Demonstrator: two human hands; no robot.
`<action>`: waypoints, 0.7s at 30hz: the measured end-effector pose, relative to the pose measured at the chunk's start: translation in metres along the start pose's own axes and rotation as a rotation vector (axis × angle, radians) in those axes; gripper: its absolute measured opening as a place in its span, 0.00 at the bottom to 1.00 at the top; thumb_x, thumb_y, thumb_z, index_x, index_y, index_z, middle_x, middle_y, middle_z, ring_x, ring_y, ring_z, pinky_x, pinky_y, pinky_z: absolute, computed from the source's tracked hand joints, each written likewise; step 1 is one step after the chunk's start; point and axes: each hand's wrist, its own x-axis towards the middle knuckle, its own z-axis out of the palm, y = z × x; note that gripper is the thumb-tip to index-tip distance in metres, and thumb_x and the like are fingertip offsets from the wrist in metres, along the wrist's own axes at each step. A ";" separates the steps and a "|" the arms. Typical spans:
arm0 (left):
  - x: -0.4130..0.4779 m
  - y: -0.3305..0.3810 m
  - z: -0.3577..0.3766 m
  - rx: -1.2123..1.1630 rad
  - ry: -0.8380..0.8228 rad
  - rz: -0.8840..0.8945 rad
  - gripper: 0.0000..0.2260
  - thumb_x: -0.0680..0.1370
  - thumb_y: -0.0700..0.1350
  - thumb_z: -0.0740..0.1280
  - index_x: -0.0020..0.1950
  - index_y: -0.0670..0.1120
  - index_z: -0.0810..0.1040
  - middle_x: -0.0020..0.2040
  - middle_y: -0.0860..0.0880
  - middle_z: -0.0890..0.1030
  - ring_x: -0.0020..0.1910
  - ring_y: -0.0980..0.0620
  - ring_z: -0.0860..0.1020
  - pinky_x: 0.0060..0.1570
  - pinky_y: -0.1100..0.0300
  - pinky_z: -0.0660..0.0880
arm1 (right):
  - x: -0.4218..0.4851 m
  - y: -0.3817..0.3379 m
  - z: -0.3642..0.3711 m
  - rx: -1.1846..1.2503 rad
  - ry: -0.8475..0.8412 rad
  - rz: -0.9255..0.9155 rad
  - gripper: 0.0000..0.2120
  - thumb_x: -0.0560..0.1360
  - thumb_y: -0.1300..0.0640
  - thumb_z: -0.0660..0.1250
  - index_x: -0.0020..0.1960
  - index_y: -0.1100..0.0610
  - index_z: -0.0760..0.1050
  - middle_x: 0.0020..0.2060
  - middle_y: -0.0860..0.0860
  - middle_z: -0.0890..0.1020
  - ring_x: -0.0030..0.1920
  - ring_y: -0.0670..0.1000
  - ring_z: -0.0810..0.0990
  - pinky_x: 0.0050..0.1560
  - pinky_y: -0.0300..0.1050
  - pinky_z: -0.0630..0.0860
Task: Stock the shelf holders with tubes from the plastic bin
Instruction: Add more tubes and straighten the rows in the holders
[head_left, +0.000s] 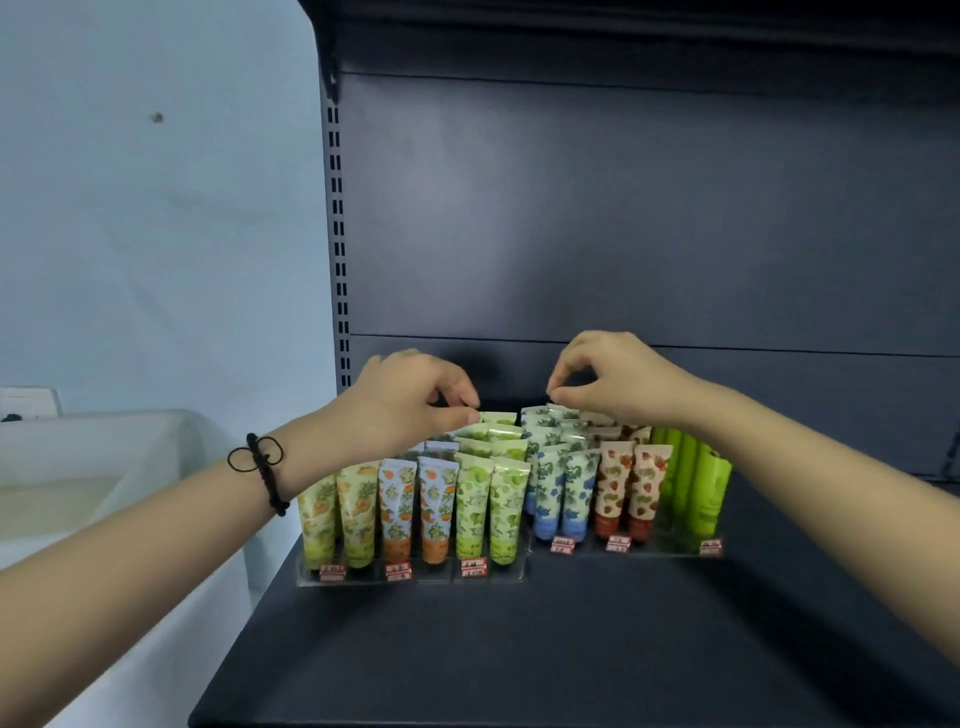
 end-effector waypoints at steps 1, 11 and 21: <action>0.005 0.009 0.004 -0.014 0.000 0.001 0.06 0.74 0.56 0.68 0.47 0.58 0.81 0.40 0.63 0.80 0.44 0.60 0.77 0.57 0.49 0.73 | -0.004 0.009 -0.002 -0.017 0.001 0.015 0.05 0.75 0.53 0.68 0.46 0.51 0.83 0.50 0.47 0.79 0.51 0.46 0.77 0.55 0.43 0.73; 0.051 0.064 0.048 0.081 -0.108 -0.141 0.11 0.71 0.56 0.72 0.49 0.54 0.82 0.42 0.60 0.78 0.49 0.58 0.73 0.57 0.52 0.61 | -0.028 0.064 -0.008 -0.043 -0.064 0.038 0.06 0.74 0.53 0.69 0.46 0.53 0.84 0.49 0.47 0.80 0.52 0.48 0.78 0.55 0.47 0.75; 0.055 0.079 0.063 0.094 -0.224 -0.205 0.13 0.69 0.55 0.74 0.52 0.53 0.82 0.43 0.61 0.78 0.50 0.57 0.71 0.54 0.51 0.56 | -0.029 0.058 0.009 -0.028 -0.155 -0.041 0.06 0.72 0.57 0.72 0.47 0.56 0.85 0.45 0.46 0.80 0.53 0.47 0.78 0.55 0.44 0.73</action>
